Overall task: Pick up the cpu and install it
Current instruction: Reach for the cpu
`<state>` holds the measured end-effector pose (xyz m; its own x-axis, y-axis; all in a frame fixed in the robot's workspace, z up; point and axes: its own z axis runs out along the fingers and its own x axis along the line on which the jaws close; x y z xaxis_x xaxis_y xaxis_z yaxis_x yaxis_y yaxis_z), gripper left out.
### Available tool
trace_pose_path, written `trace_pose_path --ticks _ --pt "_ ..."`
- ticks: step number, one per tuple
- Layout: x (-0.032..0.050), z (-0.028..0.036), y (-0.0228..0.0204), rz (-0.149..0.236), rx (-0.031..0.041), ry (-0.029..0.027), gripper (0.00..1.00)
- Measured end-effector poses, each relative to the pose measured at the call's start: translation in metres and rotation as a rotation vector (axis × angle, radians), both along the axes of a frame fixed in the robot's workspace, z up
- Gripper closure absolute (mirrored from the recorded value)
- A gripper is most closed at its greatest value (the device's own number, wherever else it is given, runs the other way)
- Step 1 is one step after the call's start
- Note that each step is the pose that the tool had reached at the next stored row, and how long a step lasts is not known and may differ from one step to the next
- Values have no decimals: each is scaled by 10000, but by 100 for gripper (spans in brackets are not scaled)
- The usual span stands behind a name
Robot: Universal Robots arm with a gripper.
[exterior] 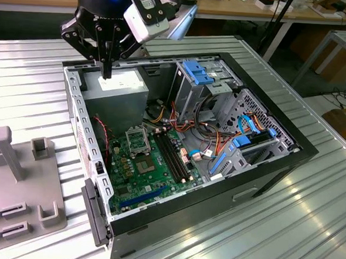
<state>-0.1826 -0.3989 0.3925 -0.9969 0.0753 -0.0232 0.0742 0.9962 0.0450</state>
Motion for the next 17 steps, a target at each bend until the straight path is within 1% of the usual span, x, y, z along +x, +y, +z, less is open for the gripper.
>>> trace_pose_path --ticks 7,17 --pt "-71 0 0 0 1 -1 89" --pt "-132 0 0 -1 0 0 89"
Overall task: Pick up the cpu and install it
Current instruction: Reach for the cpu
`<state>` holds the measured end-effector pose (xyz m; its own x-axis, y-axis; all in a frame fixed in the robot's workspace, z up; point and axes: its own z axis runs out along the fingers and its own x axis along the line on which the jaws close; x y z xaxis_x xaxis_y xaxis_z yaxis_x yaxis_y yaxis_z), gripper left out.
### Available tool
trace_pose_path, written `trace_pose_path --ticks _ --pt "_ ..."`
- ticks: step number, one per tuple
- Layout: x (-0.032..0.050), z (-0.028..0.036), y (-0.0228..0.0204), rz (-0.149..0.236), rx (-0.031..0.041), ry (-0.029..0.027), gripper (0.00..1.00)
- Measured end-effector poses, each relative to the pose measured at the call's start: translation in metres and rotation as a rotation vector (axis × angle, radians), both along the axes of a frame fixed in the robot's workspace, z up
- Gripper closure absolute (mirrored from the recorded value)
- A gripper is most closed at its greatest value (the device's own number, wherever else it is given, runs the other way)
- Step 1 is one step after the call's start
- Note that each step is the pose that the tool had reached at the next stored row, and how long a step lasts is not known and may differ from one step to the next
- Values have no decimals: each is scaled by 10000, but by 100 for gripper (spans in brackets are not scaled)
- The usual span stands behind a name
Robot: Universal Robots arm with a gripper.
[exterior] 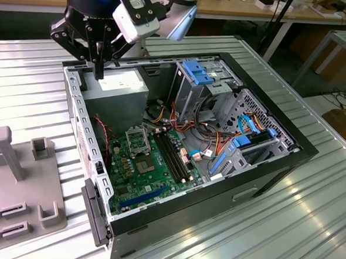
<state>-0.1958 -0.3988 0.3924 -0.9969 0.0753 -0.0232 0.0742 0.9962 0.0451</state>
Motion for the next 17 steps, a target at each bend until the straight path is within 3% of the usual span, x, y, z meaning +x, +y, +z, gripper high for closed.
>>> trace_pose_path --ticks 17 --pt "-107 0 0 0 0 0 89"
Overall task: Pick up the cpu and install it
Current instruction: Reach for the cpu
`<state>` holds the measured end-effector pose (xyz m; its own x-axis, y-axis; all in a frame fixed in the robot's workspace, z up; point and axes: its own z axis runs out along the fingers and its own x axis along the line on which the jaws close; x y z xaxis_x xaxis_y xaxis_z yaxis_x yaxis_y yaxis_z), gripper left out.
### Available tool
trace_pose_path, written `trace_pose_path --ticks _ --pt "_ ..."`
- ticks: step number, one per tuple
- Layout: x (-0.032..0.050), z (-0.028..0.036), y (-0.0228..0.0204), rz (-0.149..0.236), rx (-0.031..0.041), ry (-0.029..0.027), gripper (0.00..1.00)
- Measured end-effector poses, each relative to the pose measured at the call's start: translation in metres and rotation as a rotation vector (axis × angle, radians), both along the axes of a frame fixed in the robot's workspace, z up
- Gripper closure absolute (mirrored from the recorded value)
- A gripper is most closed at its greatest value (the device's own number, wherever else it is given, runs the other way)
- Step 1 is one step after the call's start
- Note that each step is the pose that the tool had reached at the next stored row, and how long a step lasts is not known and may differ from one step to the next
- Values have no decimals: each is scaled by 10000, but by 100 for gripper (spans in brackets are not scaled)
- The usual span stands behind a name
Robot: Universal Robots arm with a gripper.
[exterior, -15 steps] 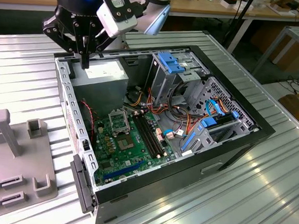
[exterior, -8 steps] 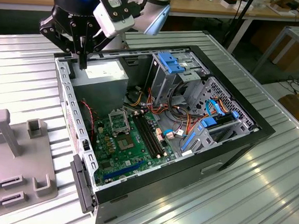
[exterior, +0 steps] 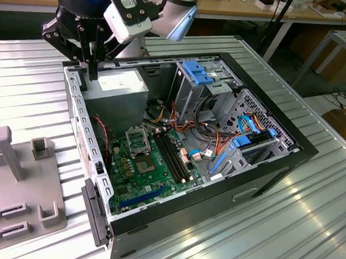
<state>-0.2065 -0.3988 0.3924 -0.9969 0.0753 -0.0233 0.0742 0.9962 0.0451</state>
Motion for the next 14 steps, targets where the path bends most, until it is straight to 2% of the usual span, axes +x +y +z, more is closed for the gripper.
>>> trace_pose_path --ticks 14 --pt "-75 0 0 0 0 0 89"
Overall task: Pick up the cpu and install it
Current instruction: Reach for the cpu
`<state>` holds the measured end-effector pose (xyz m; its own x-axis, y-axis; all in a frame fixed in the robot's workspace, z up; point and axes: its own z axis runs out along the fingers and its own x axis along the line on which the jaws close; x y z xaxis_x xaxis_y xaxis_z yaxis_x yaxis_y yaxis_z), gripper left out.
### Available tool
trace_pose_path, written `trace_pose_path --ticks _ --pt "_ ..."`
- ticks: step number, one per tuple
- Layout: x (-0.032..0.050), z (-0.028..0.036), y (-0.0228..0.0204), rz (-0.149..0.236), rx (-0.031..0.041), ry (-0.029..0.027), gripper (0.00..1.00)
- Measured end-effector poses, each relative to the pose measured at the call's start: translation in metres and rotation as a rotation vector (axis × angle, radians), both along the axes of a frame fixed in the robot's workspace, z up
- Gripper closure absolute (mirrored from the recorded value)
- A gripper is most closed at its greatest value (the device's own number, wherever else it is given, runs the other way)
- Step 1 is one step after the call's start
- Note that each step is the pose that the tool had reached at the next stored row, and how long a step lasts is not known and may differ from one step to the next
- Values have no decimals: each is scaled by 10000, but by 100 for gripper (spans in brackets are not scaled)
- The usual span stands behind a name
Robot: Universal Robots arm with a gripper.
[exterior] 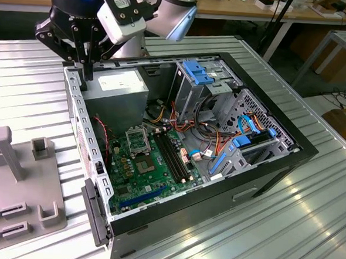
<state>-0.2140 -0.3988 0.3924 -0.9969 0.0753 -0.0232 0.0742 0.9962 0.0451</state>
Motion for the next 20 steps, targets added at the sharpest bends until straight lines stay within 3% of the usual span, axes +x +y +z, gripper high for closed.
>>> trace_pose_path --ticks 20 --pt "-112 0 0 -1 -1 0 89"
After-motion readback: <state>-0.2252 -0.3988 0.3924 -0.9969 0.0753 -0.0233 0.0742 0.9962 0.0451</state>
